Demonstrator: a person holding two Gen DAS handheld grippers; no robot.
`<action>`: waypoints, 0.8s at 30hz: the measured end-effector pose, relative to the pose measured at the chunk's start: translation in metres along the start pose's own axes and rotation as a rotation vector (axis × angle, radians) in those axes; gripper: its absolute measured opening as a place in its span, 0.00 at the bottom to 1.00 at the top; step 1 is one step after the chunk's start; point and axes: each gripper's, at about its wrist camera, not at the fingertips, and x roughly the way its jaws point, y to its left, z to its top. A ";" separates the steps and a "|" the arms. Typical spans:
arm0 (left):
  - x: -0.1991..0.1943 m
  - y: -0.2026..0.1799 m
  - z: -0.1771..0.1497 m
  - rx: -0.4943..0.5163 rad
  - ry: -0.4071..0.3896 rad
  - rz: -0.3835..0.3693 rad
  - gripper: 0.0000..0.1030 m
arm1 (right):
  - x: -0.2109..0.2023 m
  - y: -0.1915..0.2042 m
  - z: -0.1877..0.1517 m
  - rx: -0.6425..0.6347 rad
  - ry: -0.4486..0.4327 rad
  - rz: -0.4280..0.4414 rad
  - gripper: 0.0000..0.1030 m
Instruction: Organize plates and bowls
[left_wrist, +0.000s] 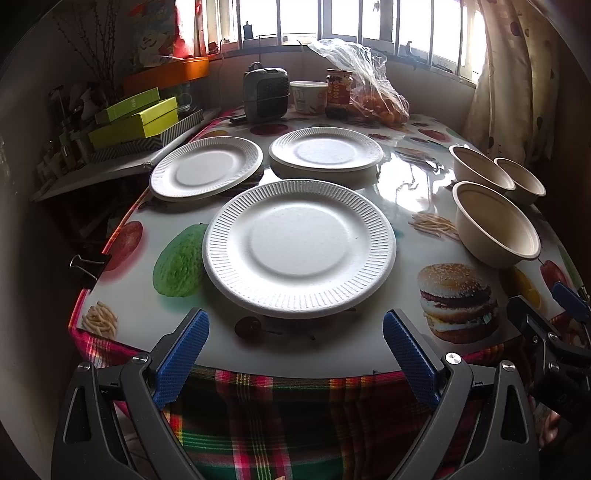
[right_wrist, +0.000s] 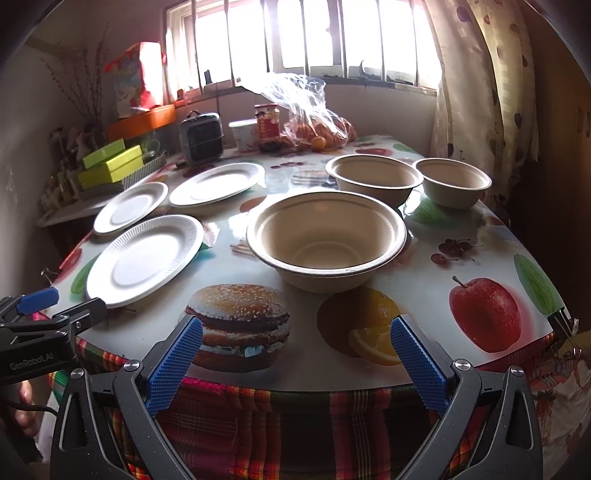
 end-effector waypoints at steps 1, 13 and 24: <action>0.000 0.000 0.000 0.000 0.000 0.000 0.93 | 0.000 0.000 0.000 0.000 0.000 0.000 1.00; 0.001 0.000 -0.001 0.002 0.000 0.000 0.93 | 0.000 -0.001 0.000 0.002 0.000 -0.001 1.00; 0.001 0.000 -0.001 0.003 -0.003 0.002 0.93 | 0.000 -0.001 0.000 0.003 -0.001 -0.004 1.00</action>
